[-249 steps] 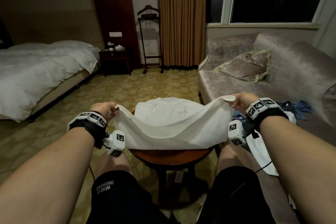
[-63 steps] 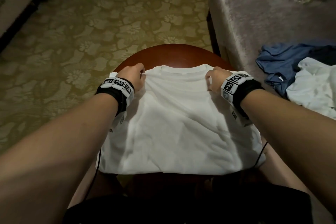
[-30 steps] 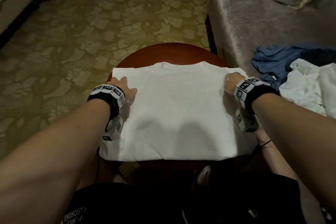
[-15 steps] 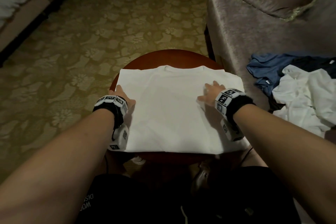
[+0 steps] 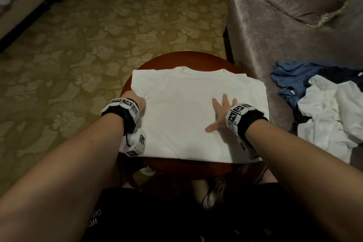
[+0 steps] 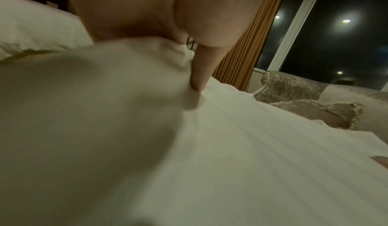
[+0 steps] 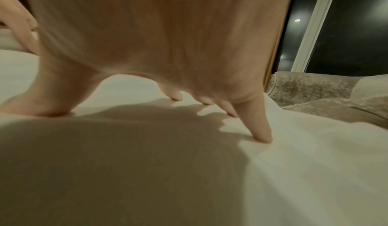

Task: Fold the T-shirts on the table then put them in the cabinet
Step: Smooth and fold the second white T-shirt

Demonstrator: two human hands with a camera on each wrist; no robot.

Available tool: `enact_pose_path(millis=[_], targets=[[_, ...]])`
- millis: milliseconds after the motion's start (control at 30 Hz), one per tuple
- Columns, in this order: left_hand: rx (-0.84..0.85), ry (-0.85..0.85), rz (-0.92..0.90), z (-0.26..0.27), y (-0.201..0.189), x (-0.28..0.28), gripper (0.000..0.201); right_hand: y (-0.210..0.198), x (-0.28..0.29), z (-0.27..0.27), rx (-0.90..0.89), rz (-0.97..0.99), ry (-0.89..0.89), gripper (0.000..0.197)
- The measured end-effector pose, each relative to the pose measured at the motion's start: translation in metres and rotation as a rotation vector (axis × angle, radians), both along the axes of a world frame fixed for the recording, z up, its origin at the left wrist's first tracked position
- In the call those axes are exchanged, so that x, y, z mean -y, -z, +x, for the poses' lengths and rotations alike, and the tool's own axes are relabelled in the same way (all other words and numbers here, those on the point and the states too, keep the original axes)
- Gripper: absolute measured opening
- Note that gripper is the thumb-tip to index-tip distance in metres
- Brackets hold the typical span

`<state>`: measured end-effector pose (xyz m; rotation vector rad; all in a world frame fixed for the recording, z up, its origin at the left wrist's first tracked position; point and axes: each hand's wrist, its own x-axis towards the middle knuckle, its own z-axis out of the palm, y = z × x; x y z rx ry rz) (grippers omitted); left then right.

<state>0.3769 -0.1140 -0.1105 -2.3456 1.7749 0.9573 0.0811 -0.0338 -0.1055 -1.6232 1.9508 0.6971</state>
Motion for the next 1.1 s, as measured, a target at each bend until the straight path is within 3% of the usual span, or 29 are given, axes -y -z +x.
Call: enact_pose_path(millis=[67, 167, 233, 400, 533, 733, 800, 933, 1033, 1100], targets=[[-0.105, -0.111, -0.093, 0.005, 0.000, 0.001, 0.033, 0.000, 0.007, 0.005, 0.002, 0.007, -0.009, 0.132], [-0.210, -0.200, -0.206, 0.012, 0.000, -0.005, 0.075, 0.000, 0.013, 0.012, -0.001, 0.002, -0.028, 0.132], [-0.266, -0.148, -0.220, 0.022, -0.001, -0.009, 0.087, 0.001, 0.019, 0.021, 0.003, 0.001, -0.046, 0.132], [-0.198, -0.007, -0.140, 0.041, -0.003, -0.008, 0.050, 0.000, 0.028, 0.039, 0.015, -0.002, -0.086, 0.130], [-0.120, 0.100, -0.070, 0.034, -0.033, -0.011, 0.030, -0.009, 0.027, 0.034, 0.097, -0.061, -0.049, 0.111], [-0.074, 0.189, -0.087, -0.008, -0.079, -0.013, 0.034, -0.039, 0.006, -0.001, 0.293, -0.312, 0.239, 0.043], [-0.052, 0.215, -0.138, -0.029, -0.091, -0.011, 0.043, -0.039, -0.003, -0.023, 0.354, -0.379, 0.344, 0.029], [-0.012, 0.317, -0.207, -0.084, -0.118, -0.019, 0.044, -0.032, -0.018, -0.059, 0.684, -0.369, 0.714, 0.019], [0.058, 0.340, -0.201, -0.129, -0.129, -0.025, 0.043, -0.019, -0.033, -0.073, 0.925, -0.302, 1.011, 0.026], [0.083, 0.370, -0.181, -0.160, -0.133, -0.032, 0.044, -0.012, -0.040, -0.080, 1.043, -0.284, 1.098, 0.032]])
